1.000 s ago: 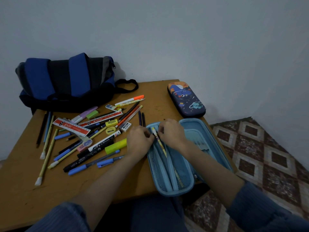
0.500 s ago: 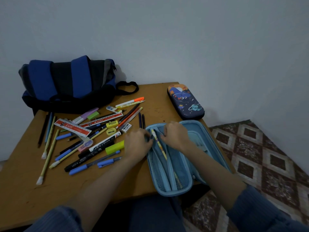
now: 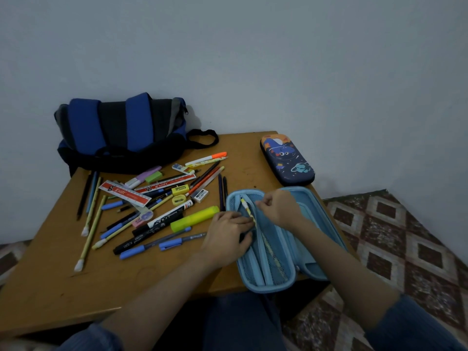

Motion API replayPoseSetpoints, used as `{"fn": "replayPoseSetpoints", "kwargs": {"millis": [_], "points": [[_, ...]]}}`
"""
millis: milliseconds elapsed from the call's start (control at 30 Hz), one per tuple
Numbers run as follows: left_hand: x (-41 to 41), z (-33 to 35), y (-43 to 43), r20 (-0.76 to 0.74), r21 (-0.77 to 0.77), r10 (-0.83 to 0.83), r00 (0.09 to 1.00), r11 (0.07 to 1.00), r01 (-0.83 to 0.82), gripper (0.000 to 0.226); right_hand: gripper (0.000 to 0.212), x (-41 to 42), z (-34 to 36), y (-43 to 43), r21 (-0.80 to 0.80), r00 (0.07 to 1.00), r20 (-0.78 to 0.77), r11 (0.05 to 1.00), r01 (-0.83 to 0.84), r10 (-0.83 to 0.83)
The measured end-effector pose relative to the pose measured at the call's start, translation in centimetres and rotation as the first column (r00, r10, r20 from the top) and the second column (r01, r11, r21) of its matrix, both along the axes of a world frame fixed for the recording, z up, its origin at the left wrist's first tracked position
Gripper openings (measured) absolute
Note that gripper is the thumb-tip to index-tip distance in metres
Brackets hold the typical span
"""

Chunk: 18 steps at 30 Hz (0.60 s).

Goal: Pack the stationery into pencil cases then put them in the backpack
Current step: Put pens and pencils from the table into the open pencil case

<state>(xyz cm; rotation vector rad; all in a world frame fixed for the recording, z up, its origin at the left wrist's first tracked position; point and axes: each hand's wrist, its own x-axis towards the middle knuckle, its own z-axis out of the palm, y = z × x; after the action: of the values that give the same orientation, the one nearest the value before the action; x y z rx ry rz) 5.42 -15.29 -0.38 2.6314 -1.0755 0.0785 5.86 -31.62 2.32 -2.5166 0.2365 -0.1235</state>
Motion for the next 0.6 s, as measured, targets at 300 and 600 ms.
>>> {"fn": "replayPoseSetpoints", "kwargs": {"millis": [300,600], "points": [[-1.0,1.3,-2.2,-0.169,-0.027,0.249,0.954,0.966,-0.257,0.039,0.030,-1.1,0.0,-1.6,-0.111,0.993,-0.053,0.989,0.103,-0.109],[-2.0,2.3,-4.7,-0.516,-0.190,0.347,0.783,0.845,-0.500,0.034,0.030,-1.2,-0.2,-1.4,-0.074,0.986,-0.083,0.988,0.135,-0.141]]}}
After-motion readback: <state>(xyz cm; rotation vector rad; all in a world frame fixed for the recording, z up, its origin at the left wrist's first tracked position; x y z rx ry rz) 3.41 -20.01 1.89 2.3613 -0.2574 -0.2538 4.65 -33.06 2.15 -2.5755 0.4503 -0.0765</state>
